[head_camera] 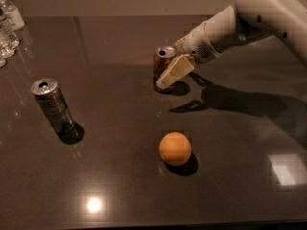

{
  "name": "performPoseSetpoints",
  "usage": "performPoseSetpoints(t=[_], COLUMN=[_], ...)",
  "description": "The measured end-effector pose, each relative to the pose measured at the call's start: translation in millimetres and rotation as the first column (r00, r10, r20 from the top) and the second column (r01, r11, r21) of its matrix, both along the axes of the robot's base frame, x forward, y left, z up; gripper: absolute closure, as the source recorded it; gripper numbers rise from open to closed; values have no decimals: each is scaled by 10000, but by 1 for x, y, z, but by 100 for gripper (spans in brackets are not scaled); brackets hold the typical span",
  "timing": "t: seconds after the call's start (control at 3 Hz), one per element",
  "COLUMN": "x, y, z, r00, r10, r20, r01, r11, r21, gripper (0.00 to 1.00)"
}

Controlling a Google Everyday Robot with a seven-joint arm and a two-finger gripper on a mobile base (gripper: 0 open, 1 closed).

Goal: Knock orange can over

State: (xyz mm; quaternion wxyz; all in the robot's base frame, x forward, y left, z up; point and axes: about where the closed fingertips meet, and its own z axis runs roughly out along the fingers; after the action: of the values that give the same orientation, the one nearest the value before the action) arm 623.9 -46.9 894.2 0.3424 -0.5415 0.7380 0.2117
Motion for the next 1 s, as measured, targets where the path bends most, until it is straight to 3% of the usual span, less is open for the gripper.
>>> performPoseSetpoints(t=[0.33, 1.0], x=[3, 2], y=[2, 0], z=[0, 6], r00=[10000, 9999], r10=[63, 21], r20=[-41, -126], r01=[-62, -12], r11=[9997, 9979], r21=[236, 647], gripper=[18, 64])
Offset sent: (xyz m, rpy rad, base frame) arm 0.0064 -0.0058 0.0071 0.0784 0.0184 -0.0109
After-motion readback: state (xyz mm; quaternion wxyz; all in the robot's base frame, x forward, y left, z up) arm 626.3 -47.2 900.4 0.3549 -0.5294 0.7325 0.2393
